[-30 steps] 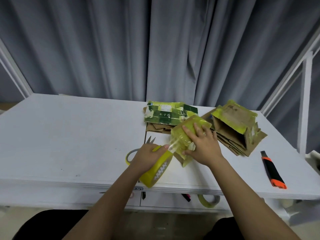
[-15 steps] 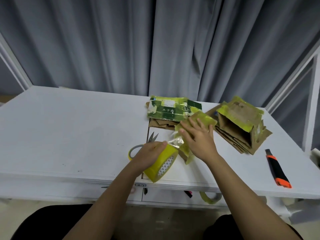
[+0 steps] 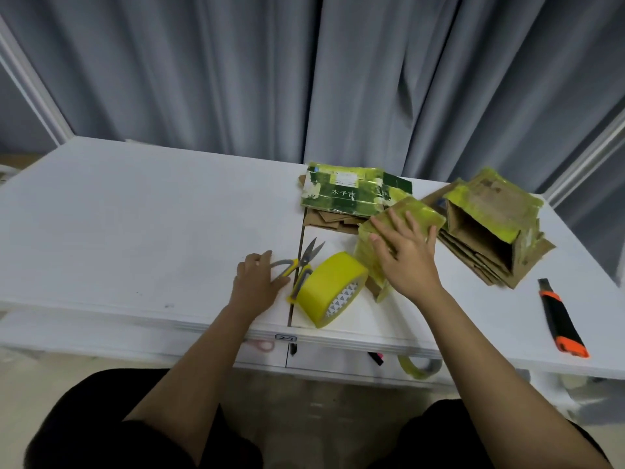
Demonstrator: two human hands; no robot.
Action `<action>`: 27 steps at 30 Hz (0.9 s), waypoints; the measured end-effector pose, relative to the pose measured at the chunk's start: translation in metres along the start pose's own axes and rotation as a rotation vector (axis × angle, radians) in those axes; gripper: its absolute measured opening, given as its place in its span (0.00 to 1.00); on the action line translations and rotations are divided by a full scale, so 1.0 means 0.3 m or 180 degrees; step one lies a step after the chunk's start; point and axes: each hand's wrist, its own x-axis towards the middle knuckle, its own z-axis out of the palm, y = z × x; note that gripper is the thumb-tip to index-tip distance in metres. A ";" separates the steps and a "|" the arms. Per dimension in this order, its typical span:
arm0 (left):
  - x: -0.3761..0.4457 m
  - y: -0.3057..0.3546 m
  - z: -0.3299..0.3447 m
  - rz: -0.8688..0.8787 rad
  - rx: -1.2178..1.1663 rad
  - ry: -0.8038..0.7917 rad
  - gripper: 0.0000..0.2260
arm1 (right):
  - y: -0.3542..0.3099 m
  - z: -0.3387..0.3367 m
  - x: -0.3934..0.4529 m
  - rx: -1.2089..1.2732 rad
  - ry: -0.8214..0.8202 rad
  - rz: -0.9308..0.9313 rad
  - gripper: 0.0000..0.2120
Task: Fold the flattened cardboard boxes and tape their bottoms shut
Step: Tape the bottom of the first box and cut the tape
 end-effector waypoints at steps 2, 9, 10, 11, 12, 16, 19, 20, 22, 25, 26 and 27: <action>0.032 -0.007 0.009 0.0007 0.0195 -0.0078 0.26 | -0.003 -0.001 -0.001 0.0005 -0.0006 0.0014 0.20; 0.052 0.009 -0.048 -0.0039 0.0093 0.0186 0.18 | -0.009 -0.011 -0.004 -0.0013 -0.0053 -0.0020 0.21; 0.044 0.018 -0.070 -0.0007 0.0050 0.0377 0.16 | -0.009 -0.009 -0.006 -0.0041 -0.0053 -0.0045 0.21; 0.036 0.027 -0.094 0.0015 -0.0022 0.0571 0.14 | -0.008 -0.005 -0.009 -0.0068 0.0004 -0.0102 0.22; 0.028 0.037 -0.120 0.0045 -0.0073 0.0775 0.14 | -0.011 -0.004 -0.014 -0.0092 0.0127 -0.0208 0.22; -0.001 0.063 -0.219 0.0381 -0.0372 0.1461 0.14 | -0.051 0.003 -0.049 -0.0349 0.0518 -0.1131 0.21; -0.044 0.124 -0.287 0.0568 -0.1281 0.1759 0.13 | -0.077 0.021 -0.073 -0.0364 0.0470 -0.1389 0.20; -0.058 0.153 -0.305 0.0610 -0.1620 0.1805 0.13 | -0.079 0.023 -0.074 -0.0244 0.0502 -0.1301 0.19; -0.087 0.222 -0.330 0.0634 -0.2201 0.1826 0.11 | -0.088 0.013 -0.071 0.0104 0.0647 -0.1015 0.18; -0.133 0.327 -0.339 0.0731 -0.2826 0.1650 0.08 | -0.142 -0.041 -0.049 0.1170 0.0757 -0.0532 0.17; -0.147 0.355 -0.333 0.0805 -0.3033 0.1533 0.08 | -0.167 -0.069 -0.041 0.1779 0.0543 -0.0330 0.16; -0.160 0.380 -0.327 0.0881 -0.3269 0.1373 0.08 | -0.195 -0.101 -0.036 0.2493 0.0182 -0.0106 0.15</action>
